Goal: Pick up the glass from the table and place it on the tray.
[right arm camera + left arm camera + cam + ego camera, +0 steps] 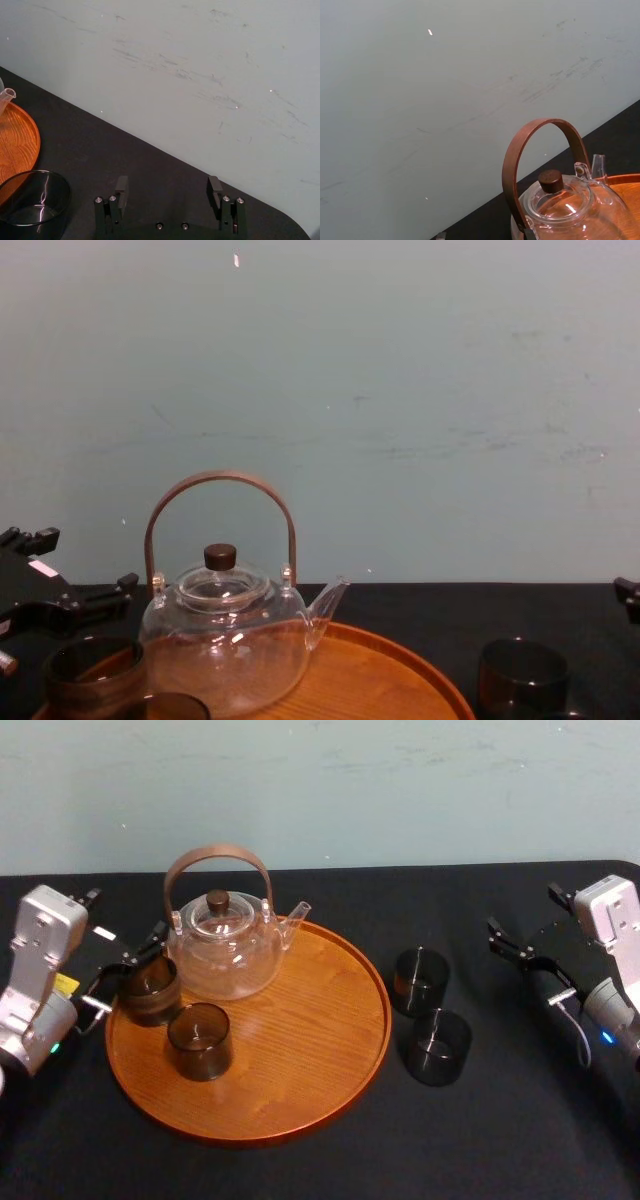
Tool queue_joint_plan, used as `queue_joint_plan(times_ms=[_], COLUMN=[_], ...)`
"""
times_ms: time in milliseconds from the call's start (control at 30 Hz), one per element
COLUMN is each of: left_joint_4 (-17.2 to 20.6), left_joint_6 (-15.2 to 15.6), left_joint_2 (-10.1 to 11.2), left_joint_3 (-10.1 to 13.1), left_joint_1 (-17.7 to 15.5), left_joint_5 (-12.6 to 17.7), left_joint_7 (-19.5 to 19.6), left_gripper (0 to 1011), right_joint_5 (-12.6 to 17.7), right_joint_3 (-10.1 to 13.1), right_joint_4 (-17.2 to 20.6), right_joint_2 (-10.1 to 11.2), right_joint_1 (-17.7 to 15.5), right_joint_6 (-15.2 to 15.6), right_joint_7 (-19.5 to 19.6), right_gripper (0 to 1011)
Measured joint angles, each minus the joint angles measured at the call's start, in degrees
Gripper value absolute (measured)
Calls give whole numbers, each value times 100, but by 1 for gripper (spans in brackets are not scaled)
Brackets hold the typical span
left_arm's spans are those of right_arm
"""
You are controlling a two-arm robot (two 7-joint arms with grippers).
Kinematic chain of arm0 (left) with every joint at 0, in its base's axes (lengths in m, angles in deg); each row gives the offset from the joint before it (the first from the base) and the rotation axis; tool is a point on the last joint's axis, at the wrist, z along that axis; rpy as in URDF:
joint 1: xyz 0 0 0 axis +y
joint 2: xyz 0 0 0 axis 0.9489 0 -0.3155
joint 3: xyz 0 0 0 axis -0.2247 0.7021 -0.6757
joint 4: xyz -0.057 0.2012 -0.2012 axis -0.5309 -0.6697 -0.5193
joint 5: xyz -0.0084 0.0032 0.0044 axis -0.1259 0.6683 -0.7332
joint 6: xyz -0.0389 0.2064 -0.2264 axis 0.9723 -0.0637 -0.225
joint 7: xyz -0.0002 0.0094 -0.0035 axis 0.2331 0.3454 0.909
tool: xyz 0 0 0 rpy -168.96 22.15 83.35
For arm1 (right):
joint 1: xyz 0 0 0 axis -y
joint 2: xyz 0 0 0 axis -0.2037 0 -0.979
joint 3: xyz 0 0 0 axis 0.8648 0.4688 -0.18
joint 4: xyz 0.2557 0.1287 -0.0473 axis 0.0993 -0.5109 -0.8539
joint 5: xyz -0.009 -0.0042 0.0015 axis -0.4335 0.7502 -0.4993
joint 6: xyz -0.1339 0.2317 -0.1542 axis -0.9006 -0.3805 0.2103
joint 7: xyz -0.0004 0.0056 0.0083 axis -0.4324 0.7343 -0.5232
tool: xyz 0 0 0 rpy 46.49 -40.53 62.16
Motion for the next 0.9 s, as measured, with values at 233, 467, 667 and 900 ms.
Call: queue_joint_plan(times_ms=[233,467,667,900], left_joint_4=[0,0,0,0], left_joint_6=[0,0,0,0], left_joint_2=[0,0,0,0], left_joint_3=[0,0,0,0], left_joint_1=[0,0,0,0], left_joint_5=[0,0,0,0], left_joint_7=[0,0,0,0], left_gripper=[1001,1001,1001,1001], right_joint_5=[0,133,380,512], right_joint_3=[0,138,344,565], right_joint_4=[0,93,536,1226], right_joint_2=[0,19,220,516], right_joint_1=[0,-79,-388,-962], right_joint_6=[0,43,60,16], right_joint_7=[0,-275,-573,-806], right_gripper=[1002,1002,1002,1002])
